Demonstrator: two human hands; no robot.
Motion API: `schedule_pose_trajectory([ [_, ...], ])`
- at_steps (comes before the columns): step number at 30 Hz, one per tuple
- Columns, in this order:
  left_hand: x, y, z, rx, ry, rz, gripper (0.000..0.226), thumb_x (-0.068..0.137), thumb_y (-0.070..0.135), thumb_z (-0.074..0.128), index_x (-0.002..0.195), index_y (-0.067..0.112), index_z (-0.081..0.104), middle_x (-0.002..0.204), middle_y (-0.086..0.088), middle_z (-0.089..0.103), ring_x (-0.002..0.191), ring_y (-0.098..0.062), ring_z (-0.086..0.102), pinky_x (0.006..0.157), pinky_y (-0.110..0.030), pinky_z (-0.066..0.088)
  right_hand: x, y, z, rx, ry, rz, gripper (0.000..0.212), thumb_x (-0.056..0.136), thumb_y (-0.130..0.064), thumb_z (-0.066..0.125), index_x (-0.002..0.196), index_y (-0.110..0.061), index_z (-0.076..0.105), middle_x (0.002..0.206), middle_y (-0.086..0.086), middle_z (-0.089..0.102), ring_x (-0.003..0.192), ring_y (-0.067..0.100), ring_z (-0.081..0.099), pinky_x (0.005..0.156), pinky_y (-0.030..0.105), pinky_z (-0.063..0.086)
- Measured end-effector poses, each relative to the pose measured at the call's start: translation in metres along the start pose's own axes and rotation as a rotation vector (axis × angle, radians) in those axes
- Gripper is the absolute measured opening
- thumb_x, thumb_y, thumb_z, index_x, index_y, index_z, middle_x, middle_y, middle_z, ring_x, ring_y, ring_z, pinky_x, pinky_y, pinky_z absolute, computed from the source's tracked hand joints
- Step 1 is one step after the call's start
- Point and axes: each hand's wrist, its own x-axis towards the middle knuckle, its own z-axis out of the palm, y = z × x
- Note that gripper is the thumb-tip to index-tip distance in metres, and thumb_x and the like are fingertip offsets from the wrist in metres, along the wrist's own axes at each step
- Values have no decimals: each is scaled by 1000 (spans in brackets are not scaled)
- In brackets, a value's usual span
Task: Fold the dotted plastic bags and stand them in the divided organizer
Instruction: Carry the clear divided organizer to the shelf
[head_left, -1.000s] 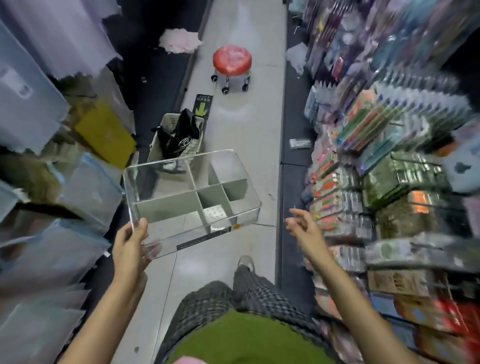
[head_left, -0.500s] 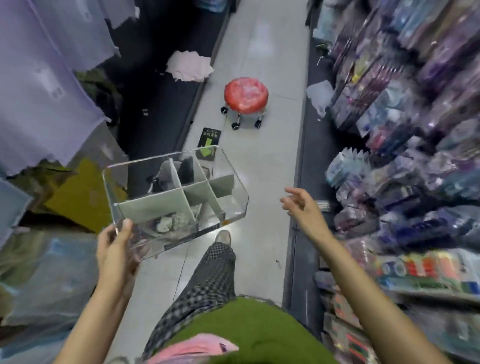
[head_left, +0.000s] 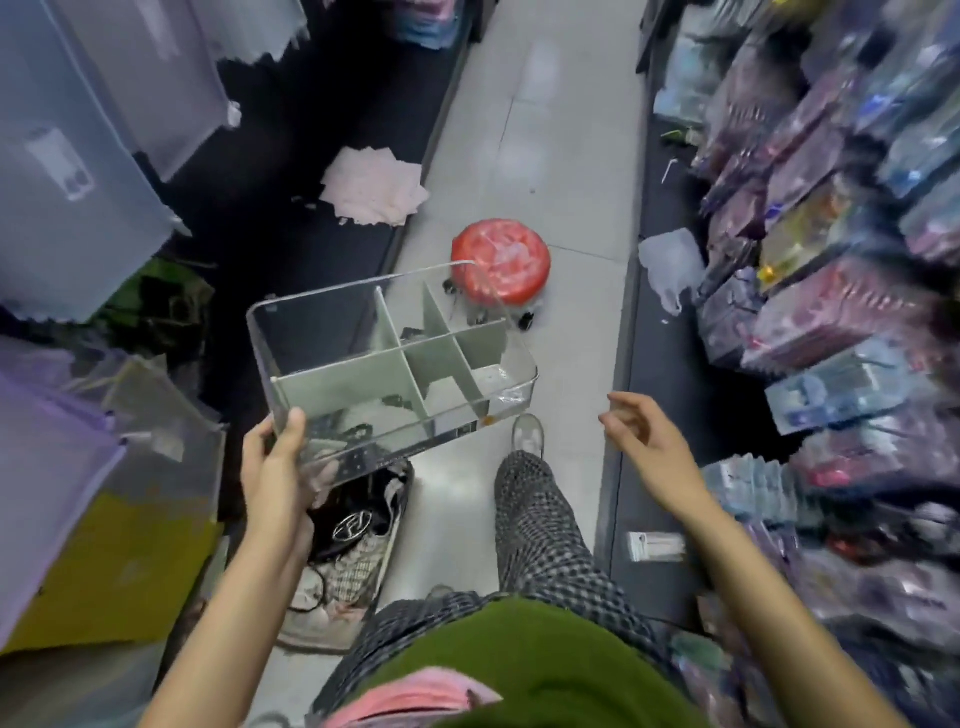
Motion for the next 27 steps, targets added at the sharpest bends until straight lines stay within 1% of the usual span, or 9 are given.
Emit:
schedule_pose_trajectory([
  [3,45,14,58,-9,74,-17,25,93,28,57,116,19,51,82,4,53,60,1,57,63,-27,57,96,-21,-17,-94,-74,-40,23,92,-23,57,112,-34,53,101,-6,65,91,1,59,77,13,44],
  [7,88,44,128,-17,216,-40,40,93,28,57,129,13,47,109,-6,47,95,-14,54,69,-32,55,222,-78,-31,-194,-207,-100,24,92,-27,55,116,-32,53,93,-18,62,83,-12,56,69,9,41],
  [9,107,57,154,-43,277,-43,41,93,28,57,130,12,46,108,-6,49,89,-14,57,64,-28,56,281,-111,-30,-253,-273,-160,24,93,-26,55,117,-29,53,93,-17,60,82,-9,56,67,6,42],
  [13,152,79,189,-146,379,-85,36,95,27,54,128,15,45,78,2,47,56,-3,58,70,-35,53,385,-176,-11,-349,-392,-263,26,93,-18,56,120,-18,55,100,-1,60,85,8,57,70,7,41],
  [15,180,87,200,-189,412,-99,28,95,27,53,121,19,45,73,3,45,48,1,58,63,-29,57,431,-204,5,-356,-453,-288,27,93,-14,56,120,-17,56,102,1,60,89,14,56,77,16,40],
  [17,211,91,209,-214,443,-115,25,95,28,53,117,19,45,74,2,45,46,1,58,56,-24,57,475,-226,24,-377,-497,-306,27,92,-12,56,119,-16,56,100,1,59,88,14,55,74,13,40],
  [21,281,104,224,-254,507,-130,28,93,28,56,117,17,47,92,0,53,52,2,60,53,-23,56,555,-267,64,-439,-542,-310,28,92,-14,57,120,-19,55,97,-2,60,85,10,56,70,3,39],
  [25,339,123,235,-250,529,-170,44,90,31,60,129,15,47,133,-20,51,73,-7,59,74,-36,54,616,-308,100,-433,-590,-286,25,93,-16,56,118,-23,55,93,-8,59,82,0,55,69,0,40],
  [27,361,135,238,-239,535,-176,47,89,34,62,129,16,47,133,-16,52,75,-9,62,76,-38,53,641,-328,116,-424,-616,-286,24,94,-15,55,116,-25,54,92,-9,60,80,-2,56,69,1,41],
])
